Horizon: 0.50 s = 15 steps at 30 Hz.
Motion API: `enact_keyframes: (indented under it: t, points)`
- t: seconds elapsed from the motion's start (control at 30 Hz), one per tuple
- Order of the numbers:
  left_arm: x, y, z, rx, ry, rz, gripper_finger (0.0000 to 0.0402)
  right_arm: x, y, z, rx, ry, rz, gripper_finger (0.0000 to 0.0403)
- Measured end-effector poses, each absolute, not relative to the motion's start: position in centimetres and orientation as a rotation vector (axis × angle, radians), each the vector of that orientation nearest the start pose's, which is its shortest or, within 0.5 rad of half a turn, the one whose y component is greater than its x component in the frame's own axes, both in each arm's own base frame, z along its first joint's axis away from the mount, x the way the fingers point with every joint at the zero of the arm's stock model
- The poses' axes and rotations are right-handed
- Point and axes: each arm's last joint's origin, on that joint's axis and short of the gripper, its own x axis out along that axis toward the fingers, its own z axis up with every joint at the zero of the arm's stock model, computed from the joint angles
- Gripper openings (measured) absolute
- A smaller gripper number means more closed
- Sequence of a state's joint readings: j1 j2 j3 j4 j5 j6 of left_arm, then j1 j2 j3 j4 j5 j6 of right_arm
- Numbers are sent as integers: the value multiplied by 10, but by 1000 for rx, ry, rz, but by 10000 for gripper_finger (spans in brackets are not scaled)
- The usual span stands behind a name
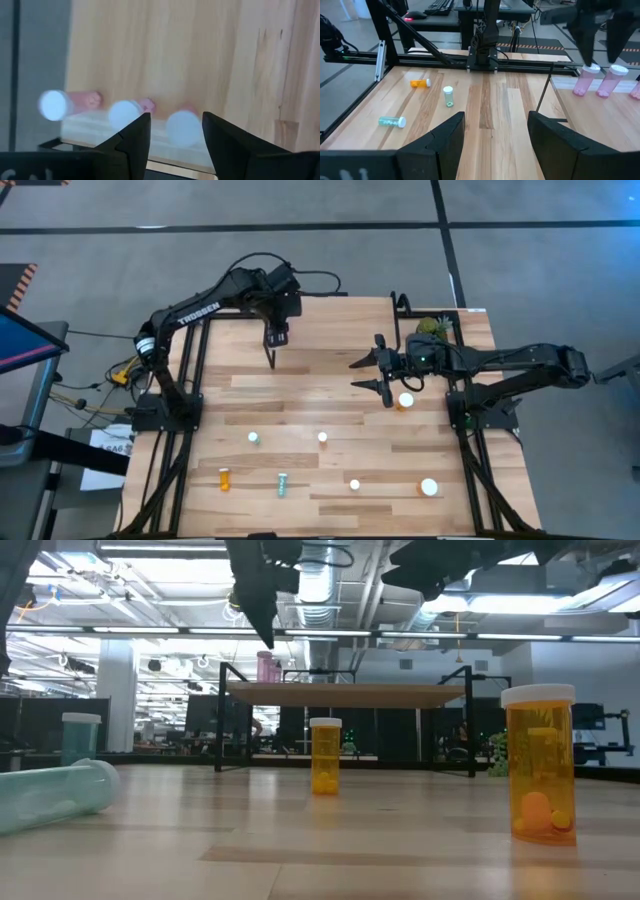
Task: Pick and place medicine bottles onto shelf by color
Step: Put the top green pill bottle on the shelf
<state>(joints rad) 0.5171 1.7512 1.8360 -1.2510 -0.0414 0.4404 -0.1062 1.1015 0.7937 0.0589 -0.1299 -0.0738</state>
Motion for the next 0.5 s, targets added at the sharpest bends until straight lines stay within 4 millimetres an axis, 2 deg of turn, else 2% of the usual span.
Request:
enact_keyframes:
  t: [0.27,0.4,0.5]
  points:
    - [295,162,386,127,1189,240,167,245,-22,298,-42,248,35,240]
    - [286,156,408,144,1183,286,167,245,-22,298,-42,250,36,240]
    - [271,146,431,94,1081,283,167,245,-22,297,-40,255,36,240]
